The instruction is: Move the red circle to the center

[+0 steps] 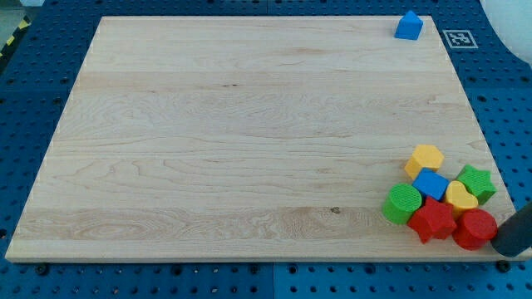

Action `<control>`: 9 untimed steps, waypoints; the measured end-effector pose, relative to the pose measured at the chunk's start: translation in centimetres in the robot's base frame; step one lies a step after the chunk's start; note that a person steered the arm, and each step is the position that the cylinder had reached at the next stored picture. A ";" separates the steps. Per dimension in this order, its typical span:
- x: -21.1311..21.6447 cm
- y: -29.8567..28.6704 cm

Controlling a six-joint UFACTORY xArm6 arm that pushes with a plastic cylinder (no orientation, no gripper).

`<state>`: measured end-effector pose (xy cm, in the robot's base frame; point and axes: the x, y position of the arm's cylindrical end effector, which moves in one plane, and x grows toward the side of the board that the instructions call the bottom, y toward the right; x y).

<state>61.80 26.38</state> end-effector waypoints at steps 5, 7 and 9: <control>-1.7 -6.4; -1.7 -10.2; -3.0 -14.0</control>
<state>58.80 12.36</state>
